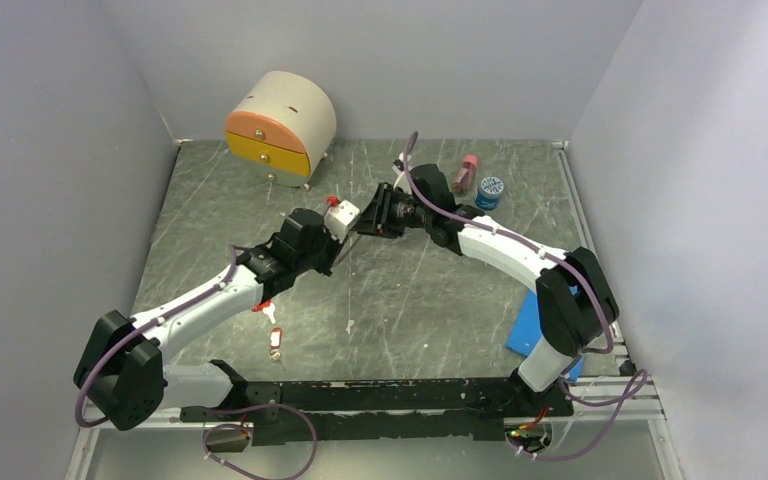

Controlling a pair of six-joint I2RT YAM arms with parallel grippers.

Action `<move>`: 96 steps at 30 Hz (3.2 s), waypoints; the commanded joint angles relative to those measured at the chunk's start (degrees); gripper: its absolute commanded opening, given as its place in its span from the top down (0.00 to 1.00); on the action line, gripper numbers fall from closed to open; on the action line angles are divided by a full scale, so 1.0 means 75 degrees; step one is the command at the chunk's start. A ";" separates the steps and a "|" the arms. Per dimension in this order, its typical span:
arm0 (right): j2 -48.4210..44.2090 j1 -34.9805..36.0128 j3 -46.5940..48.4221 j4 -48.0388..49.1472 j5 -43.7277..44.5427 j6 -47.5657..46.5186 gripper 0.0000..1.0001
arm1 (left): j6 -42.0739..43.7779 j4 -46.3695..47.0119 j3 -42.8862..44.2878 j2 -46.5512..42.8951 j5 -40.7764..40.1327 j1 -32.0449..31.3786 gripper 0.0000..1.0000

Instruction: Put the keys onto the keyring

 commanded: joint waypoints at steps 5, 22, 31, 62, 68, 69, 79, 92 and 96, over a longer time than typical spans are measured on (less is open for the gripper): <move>0.0394 0.0042 0.0526 0.0596 -0.0048 0.0523 0.71 | 0.0027 0.0257 0.0282 0.0096 -0.0246 -0.0108 0.98; 0.0828 0.0088 0.0917 0.0088 0.0169 0.0421 0.80 | 0.0211 -0.0043 0.0430 0.0242 -0.0541 -0.0237 0.97; 0.1078 0.0129 0.1087 -0.0002 -0.0121 0.0401 0.94 | 0.0354 -0.0259 0.0560 0.0424 -0.0908 -0.0396 0.97; 0.0129 -0.0440 0.0934 -0.0538 -0.1195 -0.2222 0.34 | 0.1607 0.0636 -0.0419 -0.0253 0.1081 -0.0403 0.98; 0.0555 -0.0428 0.1808 -0.1913 -0.1679 -0.3196 0.27 | 0.2023 0.0652 -0.0610 -0.0545 0.1113 -0.0416 0.97; 0.0678 -0.0428 0.1961 -0.2174 -0.1767 -0.3344 0.27 | 0.2083 0.0682 -0.0642 -0.0585 0.1135 -0.0418 0.97; 0.1730 -0.0353 0.2997 -0.3992 -0.2965 -0.4325 0.31 | 0.2635 0.0853 -0.0903 -0.0936 0.1348 -0.0430 0.97; 0.1889 -0.0346 0.2968 -0.3678 -0.4396 -0.4204 0.58 | 0.3043 0.0508 -0.0973 -0.1047 0.1136 -0.0440 0.97; 0.1778 -0.0357 0.2890 -0.3425 -0.4505 -0.4060 0.65 | 0.3007 0.0486 -0.0982 -0.1018 0.1113 -0.0442 0.97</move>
